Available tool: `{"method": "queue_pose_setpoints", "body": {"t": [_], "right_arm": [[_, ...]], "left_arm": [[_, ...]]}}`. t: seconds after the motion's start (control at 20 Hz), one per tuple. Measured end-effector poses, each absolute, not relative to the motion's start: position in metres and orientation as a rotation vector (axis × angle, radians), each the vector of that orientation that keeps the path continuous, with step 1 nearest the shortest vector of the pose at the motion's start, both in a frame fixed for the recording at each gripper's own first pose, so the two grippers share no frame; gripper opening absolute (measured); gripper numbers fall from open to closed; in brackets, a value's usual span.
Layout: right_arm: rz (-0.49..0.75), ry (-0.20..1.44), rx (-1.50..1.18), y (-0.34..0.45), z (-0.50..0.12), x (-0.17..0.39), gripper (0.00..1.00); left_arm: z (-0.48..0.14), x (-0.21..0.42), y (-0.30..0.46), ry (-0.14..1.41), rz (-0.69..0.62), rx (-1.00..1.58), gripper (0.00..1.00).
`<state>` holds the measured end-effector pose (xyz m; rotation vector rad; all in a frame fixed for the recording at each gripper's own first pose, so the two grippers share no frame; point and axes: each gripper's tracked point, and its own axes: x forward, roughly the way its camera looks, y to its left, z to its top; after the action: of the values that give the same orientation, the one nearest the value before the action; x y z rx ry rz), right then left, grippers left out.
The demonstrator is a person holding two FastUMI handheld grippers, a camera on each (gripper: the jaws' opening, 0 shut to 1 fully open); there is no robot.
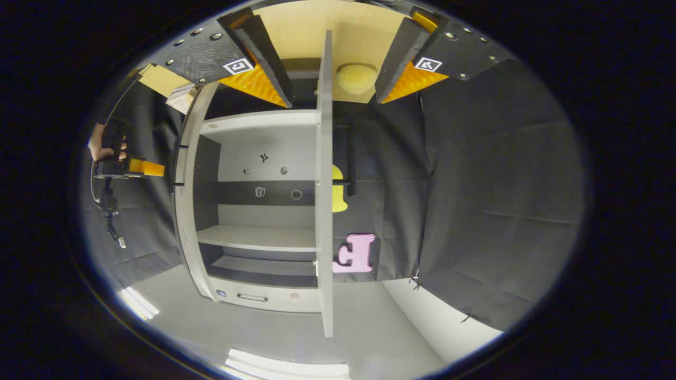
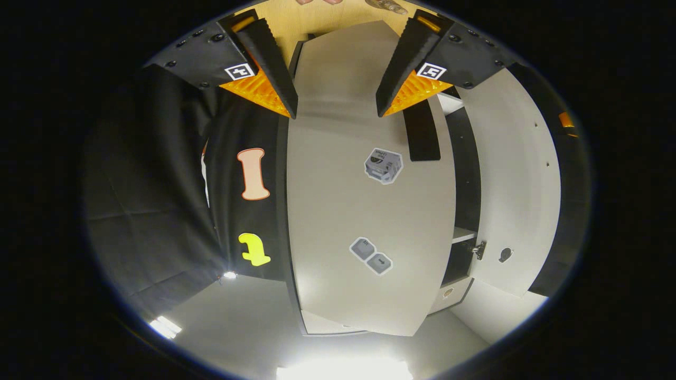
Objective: Grasp the bottle in the cabinet with the left hand and place it on the coaster, then close the right door with the right hand and the left door with the left hand.
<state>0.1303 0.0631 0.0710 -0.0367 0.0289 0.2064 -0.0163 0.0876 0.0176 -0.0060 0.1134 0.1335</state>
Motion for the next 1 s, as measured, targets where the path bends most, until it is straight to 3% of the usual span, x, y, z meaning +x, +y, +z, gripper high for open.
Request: {"method": "queue_pose_setpoints", "body": {"t": [0.35, 1.0], "right_arm": [[0.132, 0.074, -0.043, 0.048, 0.046, 0.114, 0.95], [0.027, 0.188, 0.004, 0.041, -0.01, 0.049, 0.95]], "left_arm": [[0.032, 0.019, 0.178, 0.109, 0.175, -0.007, 0.94], [0.047, 0.142, 0.194, 0.046, -0.065, -0.116, 0.94]]}}
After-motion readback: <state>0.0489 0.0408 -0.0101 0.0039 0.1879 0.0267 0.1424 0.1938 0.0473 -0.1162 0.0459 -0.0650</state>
